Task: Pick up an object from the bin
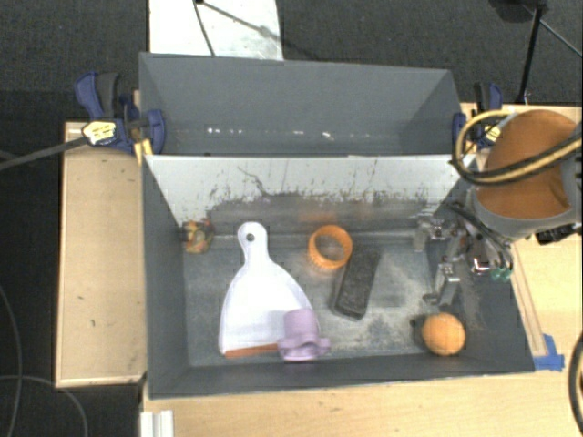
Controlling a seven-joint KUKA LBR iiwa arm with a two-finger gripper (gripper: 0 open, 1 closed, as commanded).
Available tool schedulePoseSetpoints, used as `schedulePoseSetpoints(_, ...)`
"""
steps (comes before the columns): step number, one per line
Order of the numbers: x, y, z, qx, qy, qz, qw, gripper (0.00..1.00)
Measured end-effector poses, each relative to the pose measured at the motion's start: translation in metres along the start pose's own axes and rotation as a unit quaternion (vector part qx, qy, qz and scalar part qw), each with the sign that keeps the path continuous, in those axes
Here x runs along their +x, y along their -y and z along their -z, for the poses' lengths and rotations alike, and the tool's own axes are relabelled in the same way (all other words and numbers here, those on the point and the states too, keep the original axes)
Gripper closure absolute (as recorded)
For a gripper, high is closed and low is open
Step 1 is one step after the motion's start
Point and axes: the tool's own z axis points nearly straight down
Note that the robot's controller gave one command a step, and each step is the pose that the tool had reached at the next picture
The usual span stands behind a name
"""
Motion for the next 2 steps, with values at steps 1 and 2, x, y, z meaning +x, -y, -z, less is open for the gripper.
schedulePoseSetpoints(1, 0.019, -0.009, -0.027, 0.000, 0.0025, 0.032, 0.9995, 0.00)
schedulePoseSetpoints(2, 0.054, -0.015, -0.055, -0.001, -0.0006, 0.108, 0.9942, 0.00)
